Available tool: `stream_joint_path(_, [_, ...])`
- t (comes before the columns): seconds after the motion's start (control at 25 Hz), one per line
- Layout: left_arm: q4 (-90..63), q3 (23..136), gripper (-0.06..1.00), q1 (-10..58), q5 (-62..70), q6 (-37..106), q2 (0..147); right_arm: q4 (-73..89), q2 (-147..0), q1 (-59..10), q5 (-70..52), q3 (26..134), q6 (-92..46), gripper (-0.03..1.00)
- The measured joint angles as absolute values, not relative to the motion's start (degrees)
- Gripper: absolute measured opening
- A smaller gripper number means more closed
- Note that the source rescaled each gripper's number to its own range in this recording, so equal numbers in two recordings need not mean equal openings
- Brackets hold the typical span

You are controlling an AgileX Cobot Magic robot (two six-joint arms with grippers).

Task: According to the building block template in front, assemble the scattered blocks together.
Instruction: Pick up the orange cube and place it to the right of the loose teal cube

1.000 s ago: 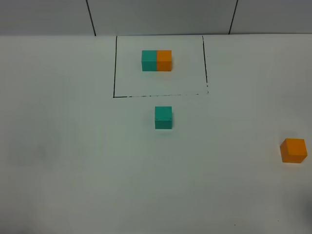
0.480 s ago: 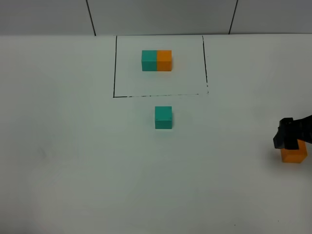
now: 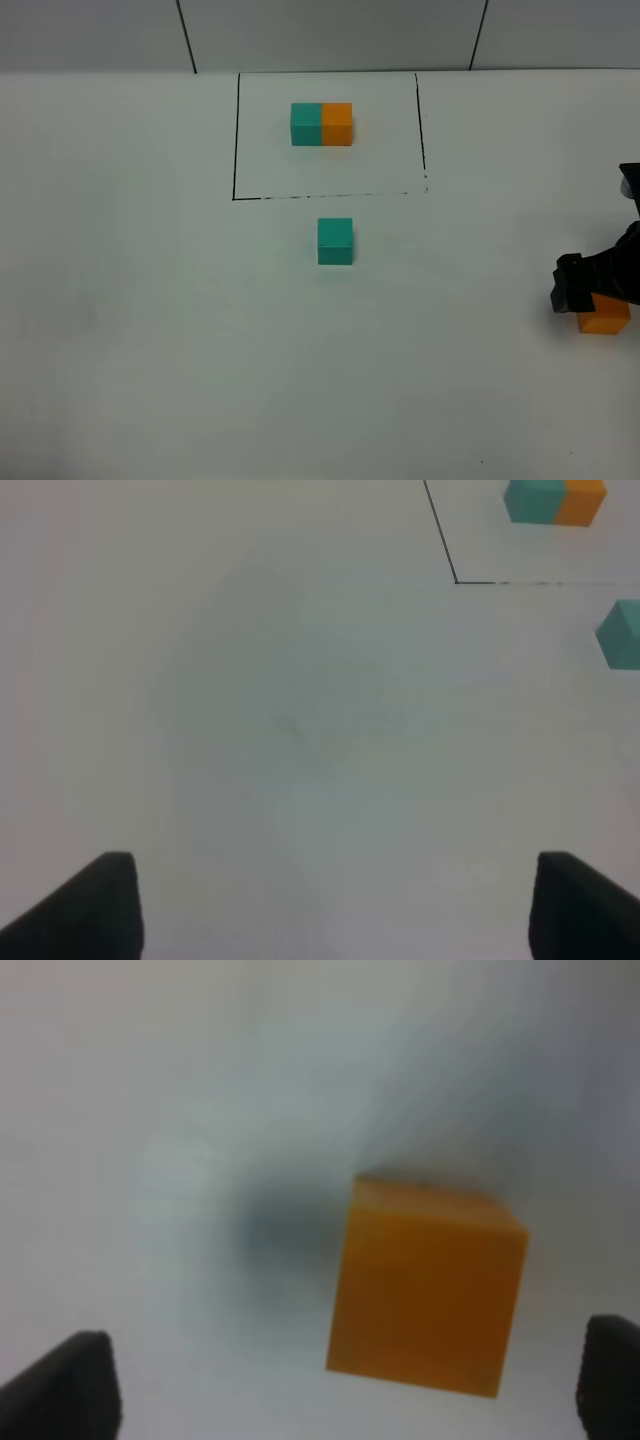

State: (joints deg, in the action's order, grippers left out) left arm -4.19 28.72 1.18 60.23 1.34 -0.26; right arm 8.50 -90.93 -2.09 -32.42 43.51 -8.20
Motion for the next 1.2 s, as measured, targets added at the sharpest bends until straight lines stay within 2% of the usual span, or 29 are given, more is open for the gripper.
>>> stream_joint_path(0.36, [-4.2, 28.7, 0.66, 1.2, 60.2, 1.3, -0.3, 7.4, -96.0, -2.1, -31.0, 43.6, -8.3, 0.82])
stream_joint_path(0.6, [-4.2, 28.7, 0.66, 1.2, 60.2, 1.3, -0.3, 7.0, -98.5, -2.1, -29.7, 43.6, -8.3, 0.71])
stream_joint_path(0.68, [-4.2, 28.7, 0.66, 1.2, 60.2, 1.3, -0.3, 7.0, -98.6, -2.1, -29.2, 43.6, -8.0, 0.64])
stream_joint_path(0.8, [-4.2, 28.7, 0.66, 1.2, 60.2, 1.3, -0.3, 7.0, -98.6, -2.1, -29.0, 43.6, -7.5, 0.46])
stream_joint_path(0.96, [-4.2, 28.7, 0.66, 1.2, 60.2, 1.3, -0.3, 7.0, -98.6, -2.1, -29.1, 43.6, -6.8, 0.03])
stream_joint_path(1.2, [-4.2, 28.7, 0.66, 1.2, 60.2, 1.3, -0.3, 6.0, -98.6, -2.1, -33.5, 46.3, -9.0, 0.00])
